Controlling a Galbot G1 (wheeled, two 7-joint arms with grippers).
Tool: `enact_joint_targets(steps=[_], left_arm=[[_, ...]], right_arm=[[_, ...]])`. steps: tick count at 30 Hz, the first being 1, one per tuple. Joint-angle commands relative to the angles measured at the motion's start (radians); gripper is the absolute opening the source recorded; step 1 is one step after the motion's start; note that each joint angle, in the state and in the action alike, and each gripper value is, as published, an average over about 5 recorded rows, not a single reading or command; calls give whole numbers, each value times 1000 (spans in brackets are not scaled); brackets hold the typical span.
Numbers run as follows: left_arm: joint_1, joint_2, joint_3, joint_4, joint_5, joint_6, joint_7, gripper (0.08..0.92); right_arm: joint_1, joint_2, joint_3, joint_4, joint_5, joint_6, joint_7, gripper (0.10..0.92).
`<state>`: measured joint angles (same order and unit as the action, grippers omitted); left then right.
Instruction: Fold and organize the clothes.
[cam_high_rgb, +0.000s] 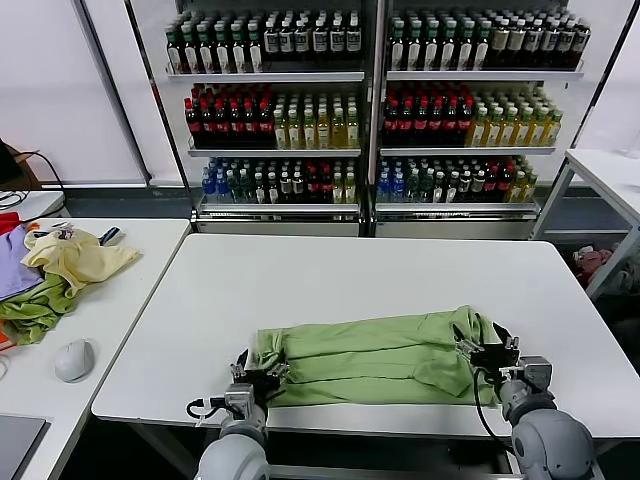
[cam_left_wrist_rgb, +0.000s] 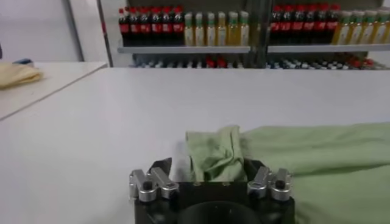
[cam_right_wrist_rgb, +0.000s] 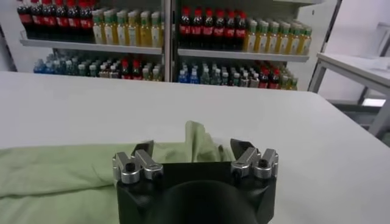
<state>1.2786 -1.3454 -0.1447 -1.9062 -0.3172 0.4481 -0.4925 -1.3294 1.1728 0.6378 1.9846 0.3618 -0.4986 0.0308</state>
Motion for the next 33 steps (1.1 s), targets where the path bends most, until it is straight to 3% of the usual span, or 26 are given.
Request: enact_joint_targets(steps=[1, 9, 19, 27, 33], left_arm=[[40, -36, -7, 21, -8, -6, -37, 662], [33, -2, -78, 23, -105, -16, -1, 428], [45, 160, -367, -19, -224, -32, 80, 152], [-15, 287, -647, -37, -432, 45, 165, 118], [-29, 265, -682, -152, -788, 93, 171, 118]], right_arm=[[-17, 0, 4, 20, -16, 7, -6, 823], [-23, -1, 6, 31, -17, 16, -8, 823], [-14, -8, 6, 44, -14, 31, -14, 823], [0, -18, -1, 40, -11, 36, -14, 823], [2, -23, -7, 43, -12, 36, -14, 823]])
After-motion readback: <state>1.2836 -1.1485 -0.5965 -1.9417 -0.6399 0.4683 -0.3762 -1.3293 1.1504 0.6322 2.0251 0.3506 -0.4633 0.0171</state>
